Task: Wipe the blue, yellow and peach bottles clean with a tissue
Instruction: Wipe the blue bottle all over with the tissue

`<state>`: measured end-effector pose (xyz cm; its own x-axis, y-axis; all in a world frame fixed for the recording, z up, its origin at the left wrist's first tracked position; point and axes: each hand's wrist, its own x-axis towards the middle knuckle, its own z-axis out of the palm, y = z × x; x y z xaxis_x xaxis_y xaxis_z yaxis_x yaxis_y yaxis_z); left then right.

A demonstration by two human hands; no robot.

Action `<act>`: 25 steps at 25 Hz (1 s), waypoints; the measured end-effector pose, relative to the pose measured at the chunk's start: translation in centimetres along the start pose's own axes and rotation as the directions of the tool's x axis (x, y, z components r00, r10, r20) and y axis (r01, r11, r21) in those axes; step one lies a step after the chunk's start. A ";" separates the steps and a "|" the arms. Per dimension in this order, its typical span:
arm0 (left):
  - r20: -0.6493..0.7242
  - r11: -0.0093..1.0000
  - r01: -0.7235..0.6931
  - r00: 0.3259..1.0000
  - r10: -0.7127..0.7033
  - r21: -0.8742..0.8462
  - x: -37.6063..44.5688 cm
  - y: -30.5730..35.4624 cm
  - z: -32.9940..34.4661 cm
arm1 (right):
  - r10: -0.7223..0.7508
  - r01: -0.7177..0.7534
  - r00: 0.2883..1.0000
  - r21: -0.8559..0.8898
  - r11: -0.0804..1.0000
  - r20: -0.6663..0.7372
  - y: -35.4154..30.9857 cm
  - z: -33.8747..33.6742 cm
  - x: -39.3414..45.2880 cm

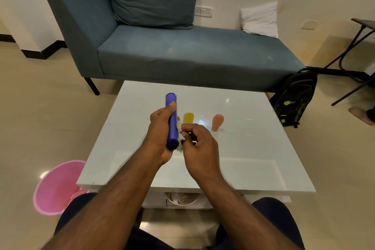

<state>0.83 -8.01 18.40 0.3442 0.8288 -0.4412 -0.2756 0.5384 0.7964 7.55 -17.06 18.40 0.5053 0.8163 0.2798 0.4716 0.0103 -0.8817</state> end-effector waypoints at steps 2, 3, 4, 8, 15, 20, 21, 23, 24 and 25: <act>0.111 0.998 0.049 0.993 -0.046 -0.028 -0.6 -0.3 0.1 | -0.039 0.040 0.999 0.018 0.999 -0.038 -0.3 -0.5 1.3; 0.146 0.998 0.052 0.988 -0.048 -0.027 -1.0 -0.6 0.3 | -0.054 0.054 0.997 -0.004 0.999 -0.062 -0.3 -0.7 2.2; 0.161 0.998 0.050 0.986 -0.045 -0.030 -1.3 -0.9 0.5 | -0.055 0.053 0.995 -0.023 0.998 -0.084 -0.3 -1.0 3.3; 0.159 0.992 0.090 0.984 -0.075 -0.092 -1.7 -1.0 0.4 | -0.028 0.028 0.997 0.005 1.000 -0.068 -0.4 -1.4 4.2; 0.154 0.963 0.185 0.976 -0.157 -0.193 -0.2 -0.2 -1.1 | -0.133 0.171 0.973 -0.203 0.964 0.188 0.3 -0.3 -0.1; 0.078 0.921 0.197 0.980 -0.181 -0.336 0.0 -0.2 -1.1 | -0.078 0.098 0.990 -0.171 0.980 0.118 0.4 -0.2 -0.4; 0.056 0.914 0.203 0.979 -0.196 -0.352 0.1 -0.3 -1.1 | -0.147 0.169 0.981 -0.193 0.966 0.123 0.3 0.3 -0.8; 0.027 0.898 0.237 0.969 -0.244 -0.371 0.3 -0.5 -1.0 | -0.295 0.316 0.948 -0.245 0.917 0.120 0.5 1.0 -1.2; 0.016 0.889 0.249 0.964 -0.264 -0.385 0.3 -0.7 -0.9 | -0.365 0.381 0.925 -0.263 0.887 0.108 0.9 1.0 -1.0; 0.006 0.878 0.253 0.962 -0.274 -0.406 0.5 -0.9 -0.9 | -0.430 0.441 0.897 -0.279 0.853 0.103 1.6 0.9 -0.6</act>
<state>0.44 -7.99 17.06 0.4118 0.6484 -0.6403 -0.5191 0.7444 0.4200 7.34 -17.04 16.45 0.1763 0.7871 0.5911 0.8265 0.2078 -0.5232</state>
